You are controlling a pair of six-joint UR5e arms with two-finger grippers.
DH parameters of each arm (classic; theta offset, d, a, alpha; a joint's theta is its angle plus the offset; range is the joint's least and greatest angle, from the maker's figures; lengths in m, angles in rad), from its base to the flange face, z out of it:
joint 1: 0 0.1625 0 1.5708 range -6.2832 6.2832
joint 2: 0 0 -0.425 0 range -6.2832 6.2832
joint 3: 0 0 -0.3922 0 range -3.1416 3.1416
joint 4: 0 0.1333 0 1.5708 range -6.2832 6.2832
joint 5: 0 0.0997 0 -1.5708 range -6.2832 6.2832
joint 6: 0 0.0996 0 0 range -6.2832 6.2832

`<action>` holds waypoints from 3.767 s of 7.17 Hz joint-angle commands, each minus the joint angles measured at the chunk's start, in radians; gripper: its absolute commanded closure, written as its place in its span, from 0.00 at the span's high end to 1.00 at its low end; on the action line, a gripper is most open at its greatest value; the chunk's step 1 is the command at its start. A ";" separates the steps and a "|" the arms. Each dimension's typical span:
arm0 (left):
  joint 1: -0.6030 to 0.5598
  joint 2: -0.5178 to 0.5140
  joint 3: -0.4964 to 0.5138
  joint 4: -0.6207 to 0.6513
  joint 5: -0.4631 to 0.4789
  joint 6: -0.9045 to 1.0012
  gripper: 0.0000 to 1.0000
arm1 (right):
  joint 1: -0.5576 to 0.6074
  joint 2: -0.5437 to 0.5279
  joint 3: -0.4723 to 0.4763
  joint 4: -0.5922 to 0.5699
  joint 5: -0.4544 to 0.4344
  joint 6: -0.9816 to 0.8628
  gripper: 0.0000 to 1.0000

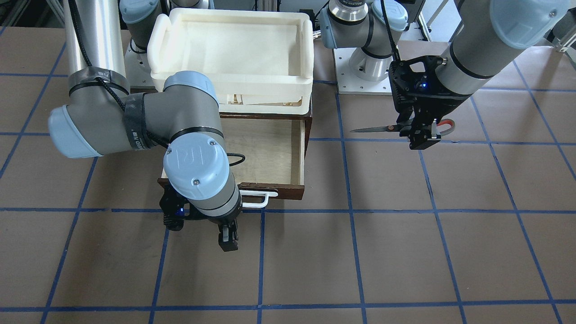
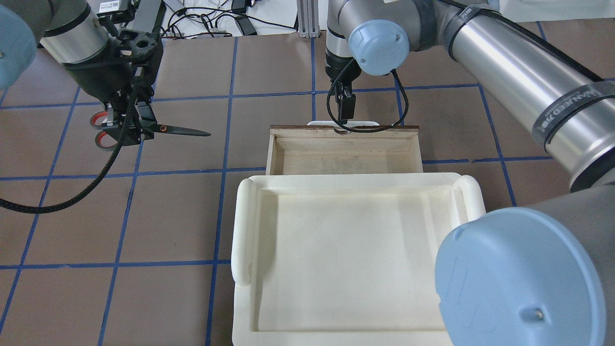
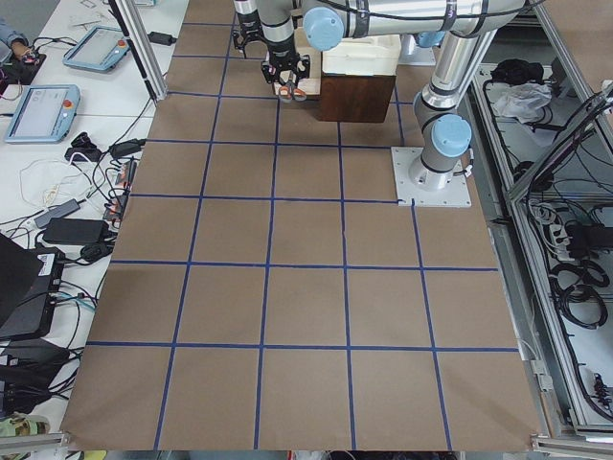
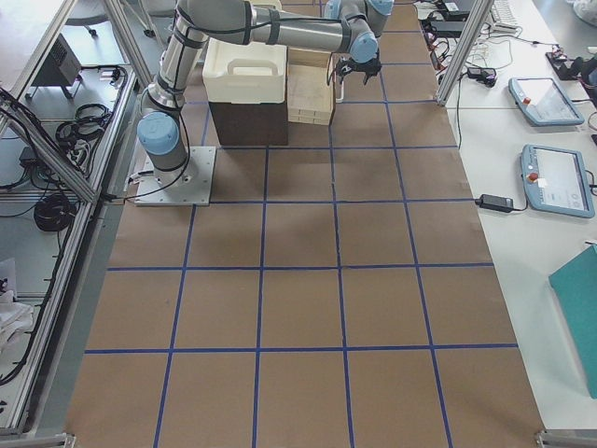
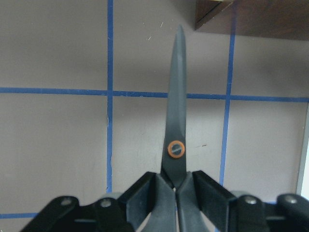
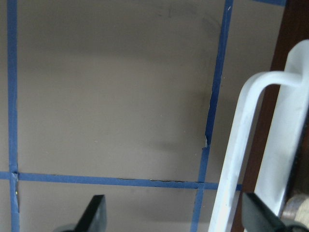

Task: Place scissors in drawer with both arms

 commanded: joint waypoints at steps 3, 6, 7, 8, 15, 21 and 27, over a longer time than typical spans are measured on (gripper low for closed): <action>-0.023 0.003 0.001 -0.005 -0.017 -0.001 0.00 | -0.008 -0.153 0.047 0.041 -0.211 -0.557 1.00; -0.226 -0.037 0.000 0.062 -0.065 -0.287 0.00 | -0.132 -0.247 0.066 0.046 -0.172 -0.970 1.00; -0.283 -0.052 0.000 0.088 -0.065 -0.373 0.00 | -0.160 -0.283 0.068 0.056 -0.172 -1.111 1.00; -0.323 -0.075 0.000 0.128 -0.086 -0.433 0.00 | -0.194 -0.320 0.068 0.093 -0.172 -1.138 1.00; -0.439 -0.224 0.046 0.275 -0.145 -0.467 0.00 | -0.272 -0.399 0.071 0.144 -0.071 -1.588 1.00; -0.489 -0.269 0.035 0.288 -0.145 -0.481 0.00 | -0.271 -0.435 0.080 0.144 -0.047 -1.661 1.00; -0.506 -0.275 0.005 0.291 -0.143 -0.476 0.00 | -0.272 -0.472 0.138 0.162 -0.061 -1.692 1.00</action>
